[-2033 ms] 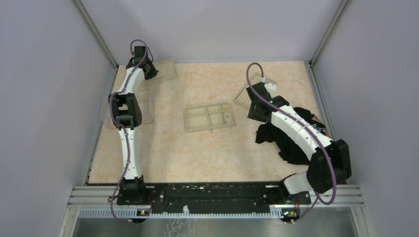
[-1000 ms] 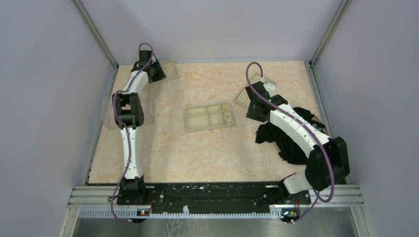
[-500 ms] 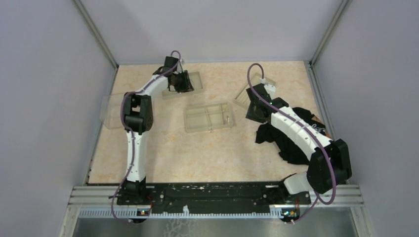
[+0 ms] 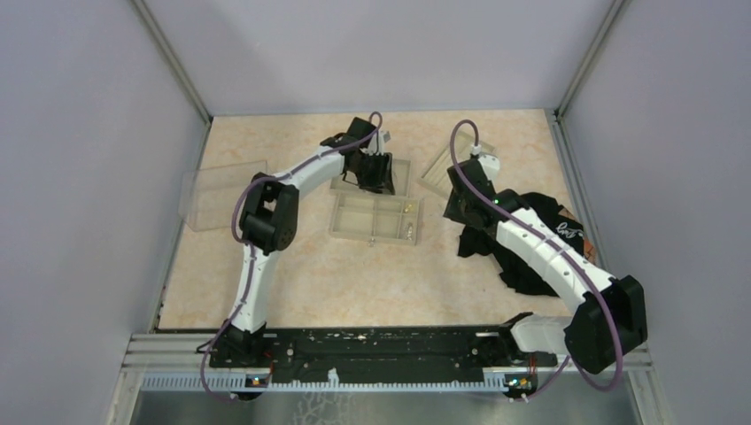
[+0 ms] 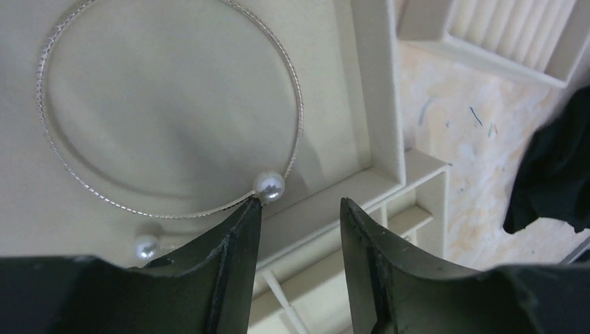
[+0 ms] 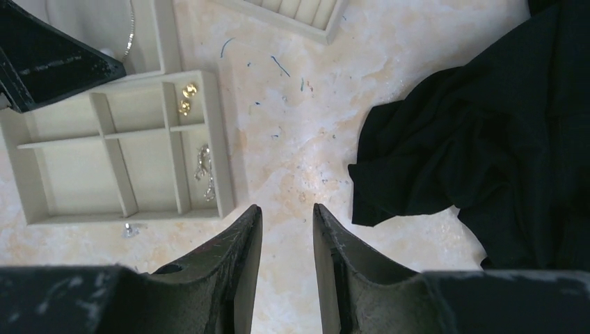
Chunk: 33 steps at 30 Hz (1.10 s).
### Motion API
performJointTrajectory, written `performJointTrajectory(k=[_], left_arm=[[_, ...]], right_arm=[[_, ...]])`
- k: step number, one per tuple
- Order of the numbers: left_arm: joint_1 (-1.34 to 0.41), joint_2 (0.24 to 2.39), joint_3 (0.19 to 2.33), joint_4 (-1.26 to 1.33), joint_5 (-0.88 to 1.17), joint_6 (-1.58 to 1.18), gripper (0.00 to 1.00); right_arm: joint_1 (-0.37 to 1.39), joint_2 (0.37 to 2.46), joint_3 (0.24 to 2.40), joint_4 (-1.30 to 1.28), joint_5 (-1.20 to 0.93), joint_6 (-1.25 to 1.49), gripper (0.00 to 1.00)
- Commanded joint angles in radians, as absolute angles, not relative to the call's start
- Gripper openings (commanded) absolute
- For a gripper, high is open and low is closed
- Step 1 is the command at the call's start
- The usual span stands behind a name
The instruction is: Organize the mixed jewelry
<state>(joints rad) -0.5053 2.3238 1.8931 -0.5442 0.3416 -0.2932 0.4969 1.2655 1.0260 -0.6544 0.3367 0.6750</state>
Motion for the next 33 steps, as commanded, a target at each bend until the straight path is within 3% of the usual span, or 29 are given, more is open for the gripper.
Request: performJointTrajectory(k=[1,4,10,14,23,28,33], left_arm=[[-0.534,2.203,1.946,-0.617,0.299,-0.259,0.54],[-0.534,2.136,1.989,-0.626,0.263,-0.251,0.61],[-0.527,2.0,2.047,-0.692,0.207,-0.231,0.64],[-0.468,1.856,1.888,-0.715,0.018,-0.197,0.67],[-0.081,1.536,1.591,-0.788,-0.064,-0.298,0.69],[0.08,1.551,1.6,-0.889,-0.222,-0.38,0.71],[0.228,1.589,1.574,-0.772,-0.222,-0.395,0.8]], right_arm=[[0.5,1.194,1.004,-0.616,0.375,0.685,0.34],[0.501,1.186,1.004,-0.621,0.373,0.689,0.33],[0.502,1.18,1.012,-0.634,0.379,0.685,0.34],[0.501,1.174,1.001,-0.639,0.385,0.693,0.34],[0.514,1.194,0.954,-0.576,0.328,0.709,0.34],[0.527,1.256,0.98,-0.537,0.293,0.684,0.33],[0.528,1.268,0.975,-0.509,0.266,0.666,0.33]])
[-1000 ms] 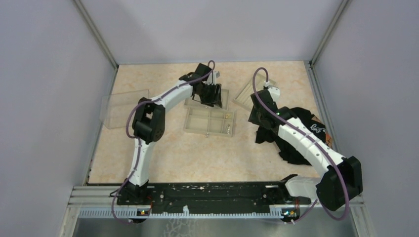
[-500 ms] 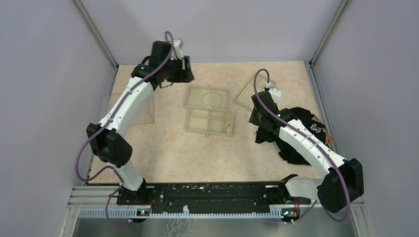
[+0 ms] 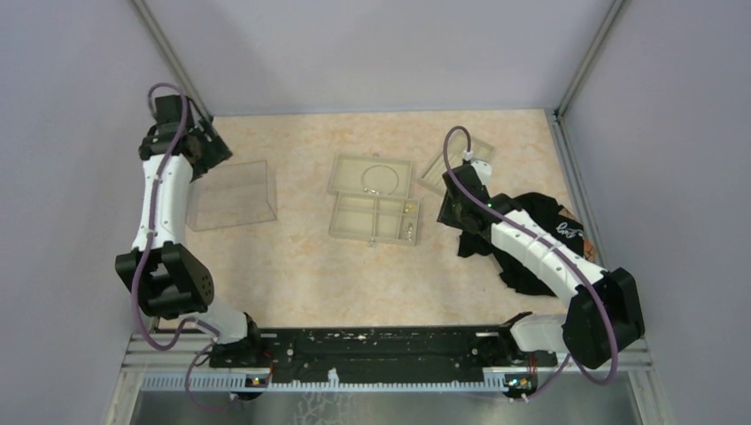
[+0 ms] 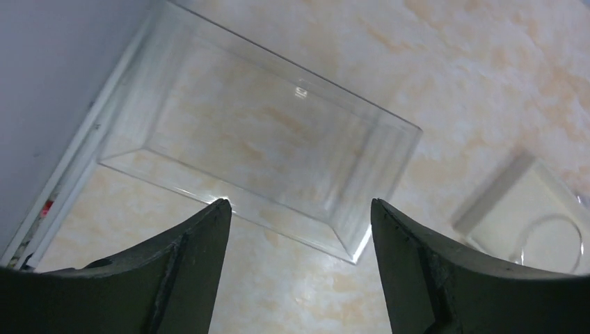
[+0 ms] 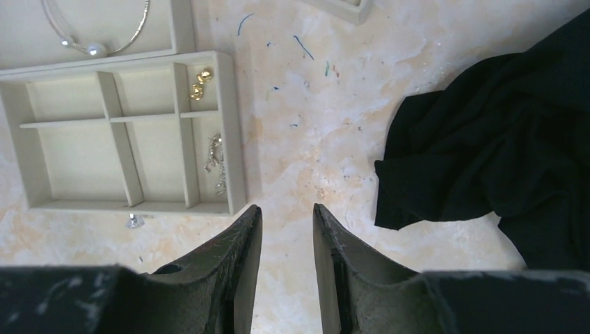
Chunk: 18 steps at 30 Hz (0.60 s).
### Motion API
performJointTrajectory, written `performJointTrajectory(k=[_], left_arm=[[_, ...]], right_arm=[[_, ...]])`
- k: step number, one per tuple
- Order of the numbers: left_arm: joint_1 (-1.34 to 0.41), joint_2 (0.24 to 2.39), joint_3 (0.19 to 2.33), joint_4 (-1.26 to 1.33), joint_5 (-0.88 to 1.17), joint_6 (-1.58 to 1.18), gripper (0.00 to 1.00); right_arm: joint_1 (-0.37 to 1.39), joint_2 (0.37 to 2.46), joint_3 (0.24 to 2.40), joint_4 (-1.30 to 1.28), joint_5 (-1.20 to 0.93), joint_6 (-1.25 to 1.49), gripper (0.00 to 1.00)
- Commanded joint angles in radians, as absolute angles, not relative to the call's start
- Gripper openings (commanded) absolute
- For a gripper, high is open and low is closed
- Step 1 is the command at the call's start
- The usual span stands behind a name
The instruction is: Organize the mixed jewelry
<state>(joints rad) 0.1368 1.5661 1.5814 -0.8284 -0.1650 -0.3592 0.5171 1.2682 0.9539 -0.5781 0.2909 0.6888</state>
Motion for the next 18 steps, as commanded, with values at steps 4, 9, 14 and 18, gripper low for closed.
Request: performJointTrajectory(k=[4,9,14,18], left_arm=[[0.265,1.767,1.765,-0.794,-0.323,-0.412,0.8],[0.29,1.987,1.983,-0.826,-0.386,-0.409,0.78],[0.298,2.064,2.013,-0.791,-0.422,-0.383,0.77],[0.308,2.058,1.942,-0.719,-0.461,-0.353,0.78]], right_arm=[[0.528,1.278,0.976,-0.513,0.238,0.644,0.33],[0.528,1.28,1.0,-0.546,0.23,0.62,0.33],[0.529,1.276,1.025,-0.586,0.235,0.621,0.33],[0.528,1.265,1.019,-0.6,0.229,0.63,0.33]])
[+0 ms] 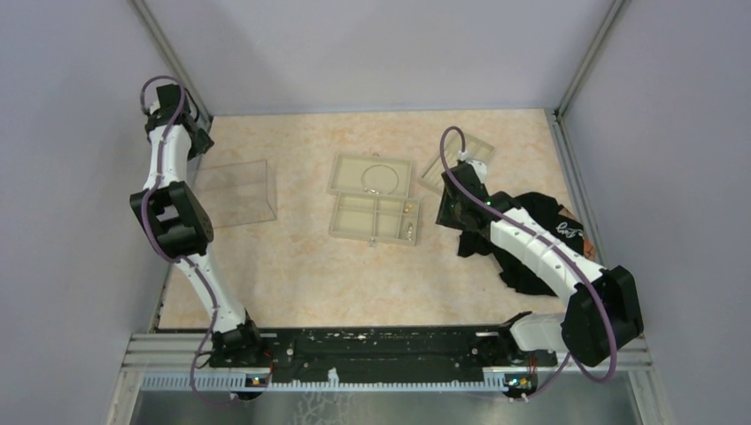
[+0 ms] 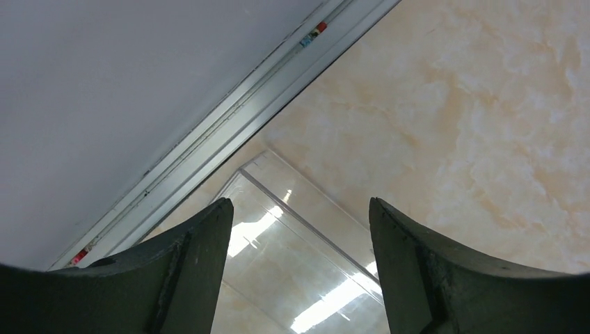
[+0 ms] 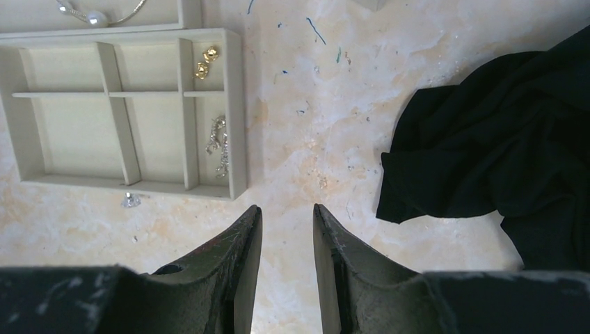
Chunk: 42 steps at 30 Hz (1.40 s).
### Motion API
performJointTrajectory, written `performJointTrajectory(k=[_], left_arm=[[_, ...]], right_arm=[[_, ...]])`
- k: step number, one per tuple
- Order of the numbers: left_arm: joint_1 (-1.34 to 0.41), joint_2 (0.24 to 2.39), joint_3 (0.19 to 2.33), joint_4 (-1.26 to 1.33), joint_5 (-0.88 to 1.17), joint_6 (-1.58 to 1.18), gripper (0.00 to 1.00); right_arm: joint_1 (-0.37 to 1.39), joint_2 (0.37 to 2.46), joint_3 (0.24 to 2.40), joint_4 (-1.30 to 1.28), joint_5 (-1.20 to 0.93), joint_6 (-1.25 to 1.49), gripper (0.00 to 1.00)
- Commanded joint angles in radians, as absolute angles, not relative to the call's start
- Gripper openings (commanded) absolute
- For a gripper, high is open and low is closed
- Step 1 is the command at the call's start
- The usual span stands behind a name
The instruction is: Organize the mixed jewelry
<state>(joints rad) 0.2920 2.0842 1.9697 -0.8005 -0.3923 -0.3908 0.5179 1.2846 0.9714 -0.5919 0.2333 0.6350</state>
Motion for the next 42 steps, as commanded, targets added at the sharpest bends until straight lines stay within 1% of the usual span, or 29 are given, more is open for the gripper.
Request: performJointTrajectory(k=[1,7,11,13,17,23,26,29,33,36,39,42], left_arm=[[0.31,2.058,1.923,-0.702,-0.469,-0.344,0.78],[0.32,2.102,1.886,-0.699,-0.498,-0.329,0.77],[0.321,2.102,1.852,-0.746,-0.436,-0.363,0.76],[0.317,2.079,1.803,-0.768,-0.403,-0.388,0.75],[0.31,1.952,1.62,-0.766,-0.334,-0.472,0.74],[0.277,1.73,1.331,-0.717,-0.141,-0.581,0.73],[0.227,1.64,1.247,-0.73,-0.134,-0.605,0.74],[0.204,1.559,1.176,-0.745,-0.079,-0.623,0.74],[0.15,1.487,1.133,-0.77,-0.075,-0.623,0.73],[0.142,1.464,1.145,-0.774,-0.121,-0.594,0.74],[0.142,1.478,1.207,-0.792,-0.172,-0.556,0.75],[0.143,1.514,1.269,-0.808,-0.18,-0.525,0.76]], right_arm=[[0.528,1.264,1.017,-0.603,0.226,0.63,0.33],[0.529,1.277,1.027,-0.604,0.212,0.624,0.33],[0.529,1.292,1.037,-0.597,0.211,0.616,0.33],[0.528,1.302,1.041,-0.593,0.209,0.615,0.33],[0.528,1.313,1.046,-0.58,0.202,0.612,0.33],[0.529,1.329,1.042,-0.555,0.191,0.598,0.33],[0.529,1.339,1.043,-0.545,0.18,0.581,0.33],[0.547,1.346,1.045,-0.519,0.156,0.56,0.33],[0.681,1.394,1.076,-0.448,0.118,0.519,0.33],[0.796,1.471,1.116,-0.345,-0.001,0.463,0.31],[0.911,1.583,1.203,-0.303,-0.097,0.383,0.31],[0.967,1.697,1.272,-0.274,-0.154,0.369,0.31]])
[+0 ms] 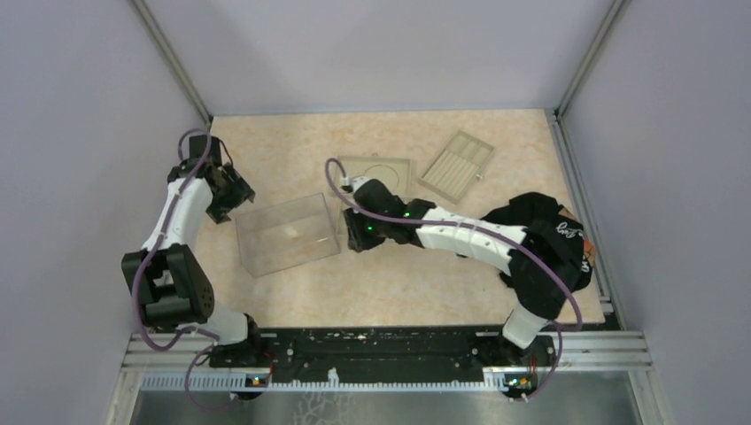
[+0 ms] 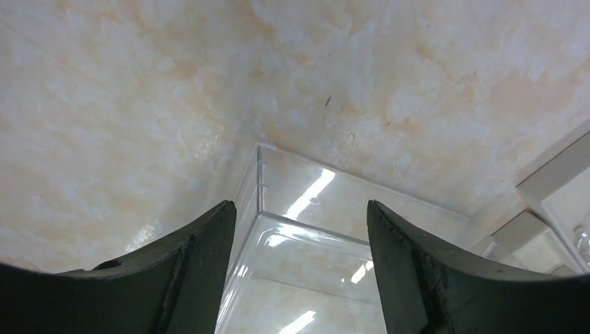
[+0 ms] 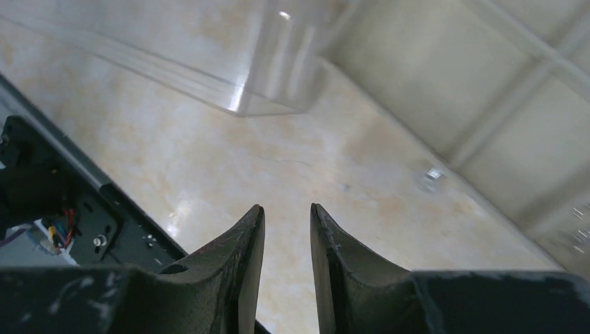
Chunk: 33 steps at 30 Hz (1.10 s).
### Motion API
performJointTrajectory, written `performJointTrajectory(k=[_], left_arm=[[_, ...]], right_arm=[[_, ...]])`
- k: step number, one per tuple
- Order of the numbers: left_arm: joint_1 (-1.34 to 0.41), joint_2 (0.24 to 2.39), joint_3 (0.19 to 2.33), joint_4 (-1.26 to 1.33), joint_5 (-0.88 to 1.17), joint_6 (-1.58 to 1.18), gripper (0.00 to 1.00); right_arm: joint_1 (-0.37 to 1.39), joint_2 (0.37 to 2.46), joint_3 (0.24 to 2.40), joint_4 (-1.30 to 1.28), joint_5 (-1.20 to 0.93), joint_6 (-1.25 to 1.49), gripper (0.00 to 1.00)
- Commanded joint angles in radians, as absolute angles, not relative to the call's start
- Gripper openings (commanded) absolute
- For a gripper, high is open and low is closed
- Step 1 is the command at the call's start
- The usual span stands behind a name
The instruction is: Organize the mixed jewelry
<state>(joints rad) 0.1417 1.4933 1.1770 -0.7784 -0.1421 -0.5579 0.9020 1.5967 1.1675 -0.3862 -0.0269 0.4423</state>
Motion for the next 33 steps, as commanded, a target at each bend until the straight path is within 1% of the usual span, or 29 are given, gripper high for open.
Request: performJointTrajectory(k=[1,6,10,12,16,19,23,28,30,33], left_arm=[[0.144,1.526,1.288,-0.805,-0.177,-0.514,0.76],[0.145,1.605,1.345,-0.736,-0.166,-0.469,0.76],[0.16,1.714,1.425,-0.785,-0.169,-0.454,0.76],[0.174,1.726,1.444,-0.807,-0.171,-0.441,0.76],[0.192,1.694,1.428,-0.813,-0.26,-0.433,0.76],[0.204,1.682,1.403,-0.795,-0.246,-0.424,0.77],[0.209,1.694,1.384,-0.812,-0.213,-0.432,0.76],[0.208,1.657,1.32,-0.814,-0.164,-0.459,0.76],[0.208,1.627,1.287,-0.812,-0.132,-0.477,0.76],[0.206,1.588,1.232,-0.811,-0.058,-0.514,0.76]], right_arm=[[0.974,1.734,1.295,-0.273,-0.167,0.37,0.31],[0.978,1.861,1.376,-0.271,-0.171,0.369,0.31],[0.979,1.967,1.488,-0.286,-0.145,0.348,0.31],[0.976,2.027,1.569,-0.316,-0.128,0.32,0.31],[0.953,2.171,1.811,-0.375,-0.107,0.304,0.31],[0.91,2.285,2.009,-0.43,-0.075,0.332,0.31],[0.848,2.374,2.219,-0.504,-0.123,0.411,0.31],[0.838,2.289,2.213,-0.503,-0.099,0.409,0.33],[0.835,2.22,2.152,-0.507,-0.065,0.409,0.33],[0.813,2.07,1.969,-0.483,-0.02,0.421,0.33]])
